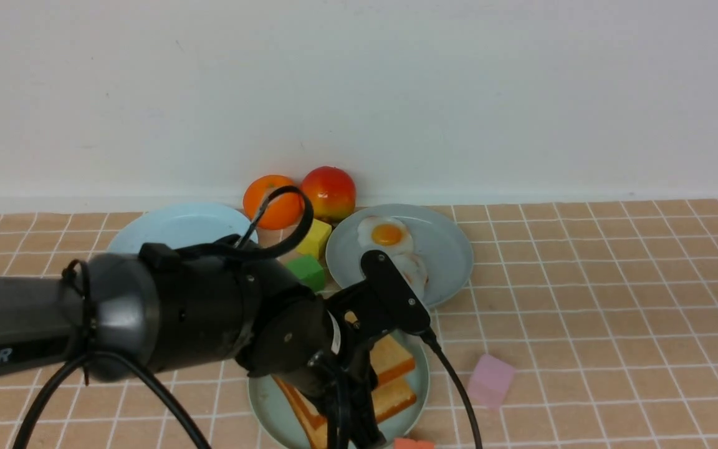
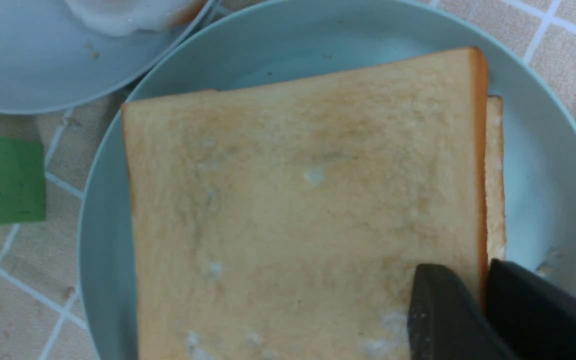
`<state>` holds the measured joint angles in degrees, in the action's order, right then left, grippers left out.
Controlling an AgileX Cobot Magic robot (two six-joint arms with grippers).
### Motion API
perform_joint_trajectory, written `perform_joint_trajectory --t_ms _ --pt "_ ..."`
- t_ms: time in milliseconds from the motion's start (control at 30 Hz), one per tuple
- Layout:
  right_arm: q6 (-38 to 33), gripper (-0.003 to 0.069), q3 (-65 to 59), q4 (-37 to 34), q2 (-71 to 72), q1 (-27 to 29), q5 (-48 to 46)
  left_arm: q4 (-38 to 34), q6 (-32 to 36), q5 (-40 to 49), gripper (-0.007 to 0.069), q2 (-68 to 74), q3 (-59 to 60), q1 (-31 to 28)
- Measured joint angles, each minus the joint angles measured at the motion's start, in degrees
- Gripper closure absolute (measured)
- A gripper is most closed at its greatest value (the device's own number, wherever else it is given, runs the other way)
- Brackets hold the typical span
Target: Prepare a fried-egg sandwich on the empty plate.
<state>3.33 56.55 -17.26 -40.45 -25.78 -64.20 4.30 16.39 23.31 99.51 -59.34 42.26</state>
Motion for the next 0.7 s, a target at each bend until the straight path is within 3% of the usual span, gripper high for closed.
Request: perform_joint_trajectory --t_ms 133,300,567,700 --pt "0.00 0.0624 0.00 -0.11 0.00 0.00 0.00 -0.41 0.00 -0.03 0.0376 0.00 0.00 0.00" --pt "0.00 0.0624 0.00 -0.11 0.00 0.00 -0.06 -2.44 0.00 -0.03 0.0328 -0.18 0.00 0.00" --pt "0.00 0.0617 0.00 -0.29 0.00 0.00 -0.05 -6.54 -0.20 2.47 0.0327 -9.74 0.00 0.19" --pt "0.00 0.0617 0.00 0.47 0.23 0.00 -0.05 -10.80 -2.66 5.08 0.0417 -21.71 0.28 0.19"
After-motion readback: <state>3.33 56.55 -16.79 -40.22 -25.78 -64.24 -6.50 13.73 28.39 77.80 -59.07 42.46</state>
